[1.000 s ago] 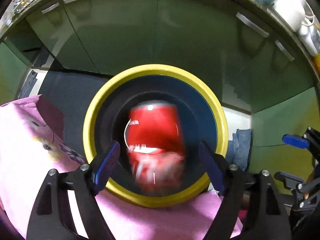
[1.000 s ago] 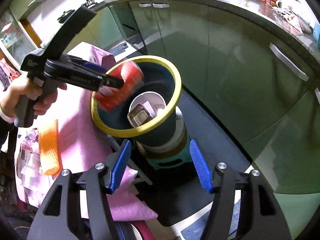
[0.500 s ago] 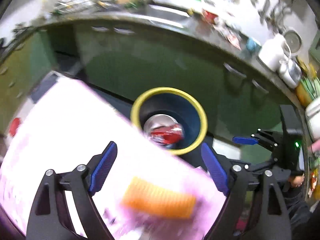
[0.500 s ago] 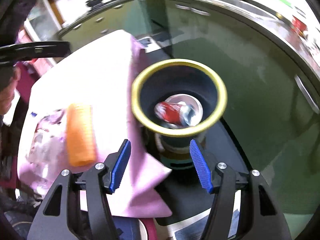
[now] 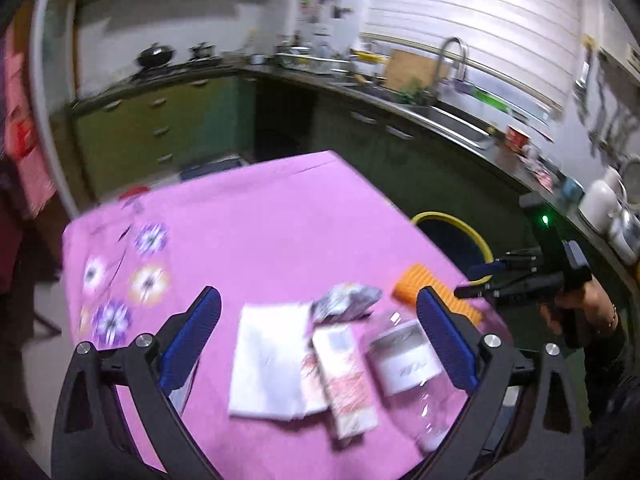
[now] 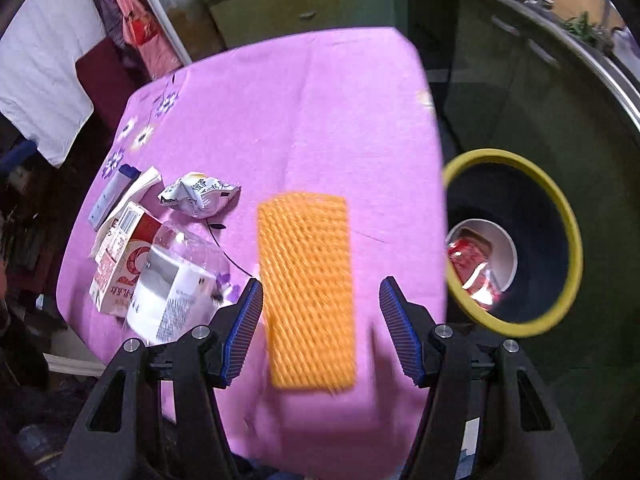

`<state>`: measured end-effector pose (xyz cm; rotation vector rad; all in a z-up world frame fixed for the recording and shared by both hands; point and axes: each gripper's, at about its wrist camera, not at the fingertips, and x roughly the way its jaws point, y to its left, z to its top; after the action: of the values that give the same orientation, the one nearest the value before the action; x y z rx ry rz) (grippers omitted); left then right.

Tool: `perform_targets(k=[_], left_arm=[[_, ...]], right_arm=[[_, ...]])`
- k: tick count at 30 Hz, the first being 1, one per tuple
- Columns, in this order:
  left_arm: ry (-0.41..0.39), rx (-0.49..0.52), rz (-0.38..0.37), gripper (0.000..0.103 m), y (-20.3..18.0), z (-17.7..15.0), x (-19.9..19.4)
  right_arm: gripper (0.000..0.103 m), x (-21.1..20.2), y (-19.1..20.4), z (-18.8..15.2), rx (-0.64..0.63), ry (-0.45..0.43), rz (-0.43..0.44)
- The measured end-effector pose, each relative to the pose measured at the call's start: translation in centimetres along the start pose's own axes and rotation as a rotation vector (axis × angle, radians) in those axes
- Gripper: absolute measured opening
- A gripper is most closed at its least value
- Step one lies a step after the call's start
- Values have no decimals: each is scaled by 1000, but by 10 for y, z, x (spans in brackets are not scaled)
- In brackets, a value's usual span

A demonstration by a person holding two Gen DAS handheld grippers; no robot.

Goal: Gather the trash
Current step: 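Grasp the orange foam fruit net with the right gripper and lift it, then carry the orange net over the bin and release it with the right gripper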

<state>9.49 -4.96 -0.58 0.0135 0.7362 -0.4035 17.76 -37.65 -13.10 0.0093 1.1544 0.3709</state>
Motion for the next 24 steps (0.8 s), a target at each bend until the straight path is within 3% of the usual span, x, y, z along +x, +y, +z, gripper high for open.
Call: perform_targets(k=[5,8,13,19,24], left_arm=[[-1,-86,8,93,18,-33,-7],[0,-100,25,93,25,-49,-12],[1,-107,57,94,34,-54,-16],[22,-95,43,94,29,-56,-9],[35,-85,27,94,25,-57,-4]], right_arm=[[57,22,12,14,-35,56,27],[57,37,17,20,-58,93,-5],[57,54,20,24,-80,122,-43],[57,63,21,27,-88,136,-65],[65,67,15,27,-72,170,-60]])
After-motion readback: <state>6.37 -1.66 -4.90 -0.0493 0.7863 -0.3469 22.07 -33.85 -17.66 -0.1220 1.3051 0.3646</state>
